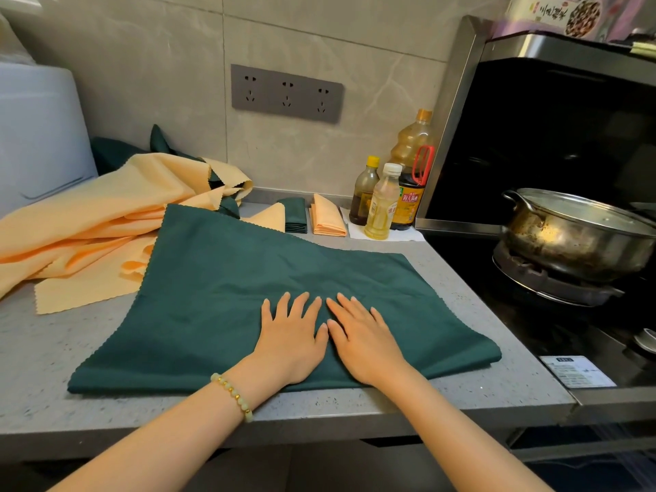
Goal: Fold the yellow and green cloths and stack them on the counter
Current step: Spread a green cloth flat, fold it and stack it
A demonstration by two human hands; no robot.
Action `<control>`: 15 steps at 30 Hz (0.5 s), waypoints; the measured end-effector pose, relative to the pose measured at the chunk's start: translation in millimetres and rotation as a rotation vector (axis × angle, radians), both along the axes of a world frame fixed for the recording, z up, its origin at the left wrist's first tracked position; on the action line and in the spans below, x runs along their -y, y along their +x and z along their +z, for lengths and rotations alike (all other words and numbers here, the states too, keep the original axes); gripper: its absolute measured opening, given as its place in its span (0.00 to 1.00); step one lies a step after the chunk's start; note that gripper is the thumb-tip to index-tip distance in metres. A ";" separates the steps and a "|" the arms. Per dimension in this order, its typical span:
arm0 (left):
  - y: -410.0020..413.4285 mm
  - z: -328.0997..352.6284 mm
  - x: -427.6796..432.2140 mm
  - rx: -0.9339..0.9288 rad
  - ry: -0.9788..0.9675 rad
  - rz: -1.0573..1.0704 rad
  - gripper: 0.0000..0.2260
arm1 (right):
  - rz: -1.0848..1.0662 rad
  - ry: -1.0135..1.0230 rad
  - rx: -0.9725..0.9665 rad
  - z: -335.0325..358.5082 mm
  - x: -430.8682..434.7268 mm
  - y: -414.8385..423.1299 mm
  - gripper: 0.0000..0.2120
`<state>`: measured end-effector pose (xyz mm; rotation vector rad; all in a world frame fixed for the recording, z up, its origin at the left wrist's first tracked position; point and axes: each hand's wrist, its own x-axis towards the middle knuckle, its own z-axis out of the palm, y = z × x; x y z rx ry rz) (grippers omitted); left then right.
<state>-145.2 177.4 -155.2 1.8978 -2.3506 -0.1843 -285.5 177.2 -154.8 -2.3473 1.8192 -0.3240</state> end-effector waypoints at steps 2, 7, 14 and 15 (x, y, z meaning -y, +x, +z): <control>0.9 -0.2 -0.4 0.004 0.012 -0.005 0.25 | 0.006 0.009 -0.018 0.8 -1.7 -16.7 0.23; 3.1 0.3 -0.1 0.012 0.034 -0.028 0.26 | -0.095 0.038 -0.058 4.4 -3.0 -82.0 0.25; 2.7 0.0 -0.4 0.018 0.038 -0.033 0.27 | -0.231 0.123 -0.097 10.6 2.0 -139.8 0.25; 2.2 0.2 -0.6 0.018 0.042 -0.036 0.27 | -0.241 0.125 -0.125 13.4 3.1 -137.6 0.25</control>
